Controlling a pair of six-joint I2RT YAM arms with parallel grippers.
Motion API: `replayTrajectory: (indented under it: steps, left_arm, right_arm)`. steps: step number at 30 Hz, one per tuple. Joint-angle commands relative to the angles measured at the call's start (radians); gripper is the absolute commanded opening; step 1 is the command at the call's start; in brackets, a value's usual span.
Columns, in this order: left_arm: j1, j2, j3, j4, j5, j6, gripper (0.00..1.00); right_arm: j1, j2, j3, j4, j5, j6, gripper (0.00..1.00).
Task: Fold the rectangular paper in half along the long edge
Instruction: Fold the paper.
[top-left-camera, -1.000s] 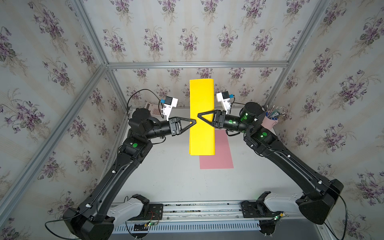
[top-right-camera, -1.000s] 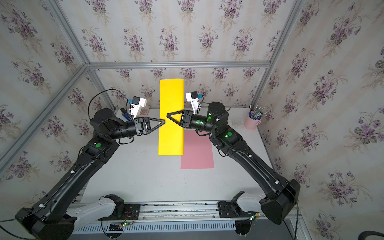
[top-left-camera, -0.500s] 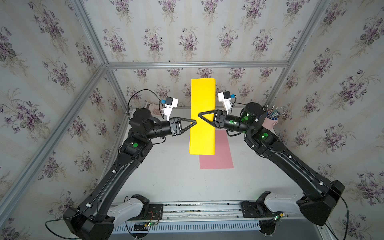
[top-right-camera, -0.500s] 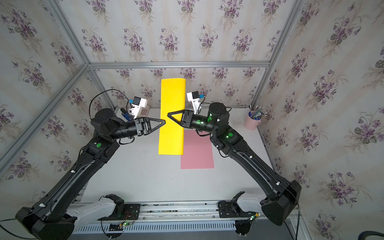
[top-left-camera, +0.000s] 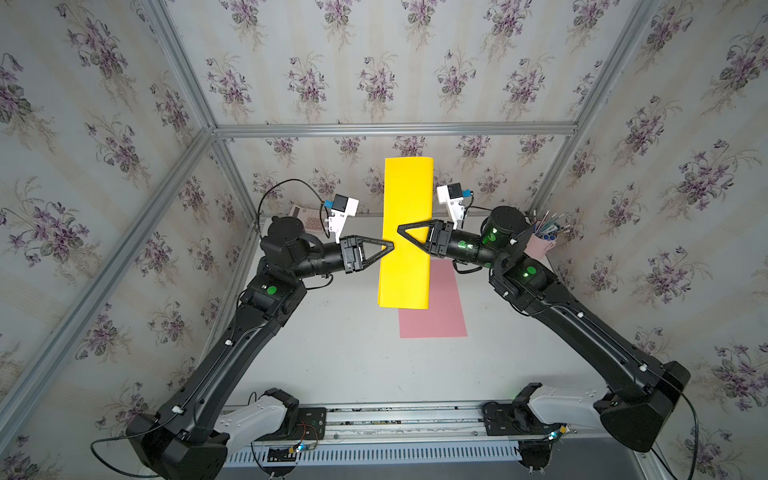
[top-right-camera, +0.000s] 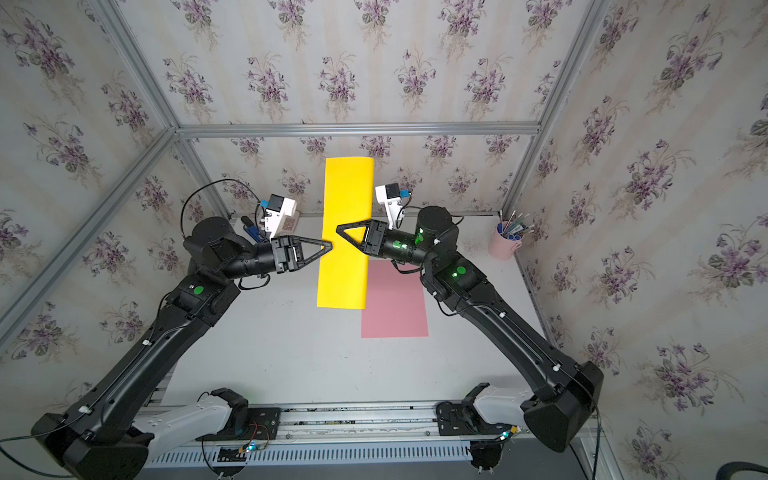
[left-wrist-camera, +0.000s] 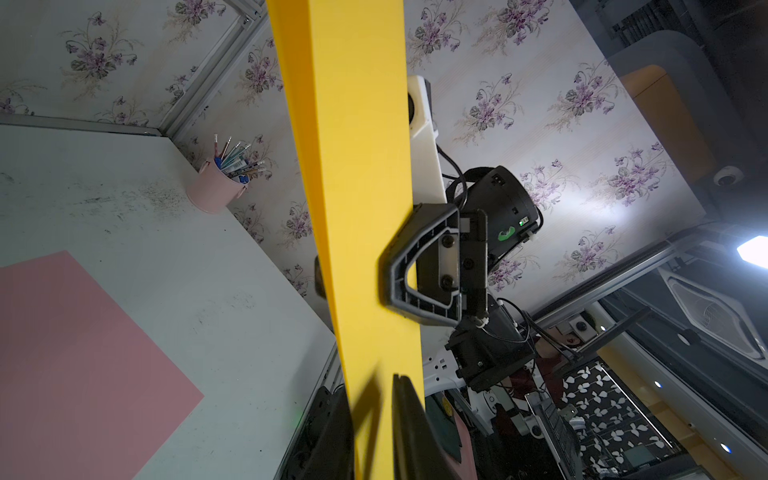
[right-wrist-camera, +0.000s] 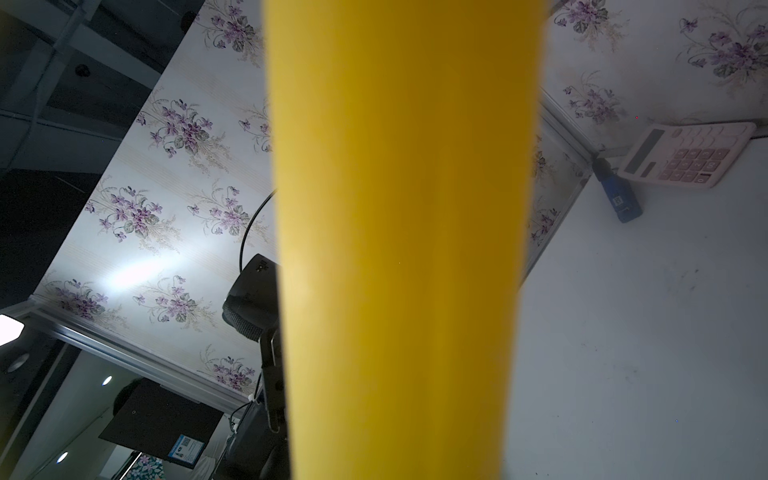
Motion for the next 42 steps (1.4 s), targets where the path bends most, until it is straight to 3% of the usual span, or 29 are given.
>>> replayTrajectory:
  steps: [1,18,24,29,38,42]
  left_arm:
    - [-0.001,0.000,0.003,0.016,0.018,0.018,0.19]
    - [-0.010,0.008,0.003,0.025,0.021,0.020,0.18]
    - [-0.010,0.008,0.007,0.032,0.027,0.022,0.12]
    - [-0.011,0.004,0.005,0.050,0.036,0.020,0.01]
    - [-0.012,-0.025,0.007,0.055,0.032,0.023,0.00]
    - [-0.012,-0.044,0.007,0.048,0.014,0.026,0.00]
  right_arm:
    - [-0.001,-0.007,0.000,0.002,0.012,-0.014,0.29]
    - [0.005,-0.010,0.010,-0.030,0.039,-0.039,0.27]
    - [0.005,-0.011,0.012,-0.023,0.037,-0.039,0.27]
    - [0.006,-0.011,0.015,-0.024,0.021,-0.050,0.28]
    - [0.002,-0.006,0.067,-0.085,-0.097,-0.133,0.50]
    - [-0.009,-0.009,0.079,-0.094,-0.175,-0.144,0.55]
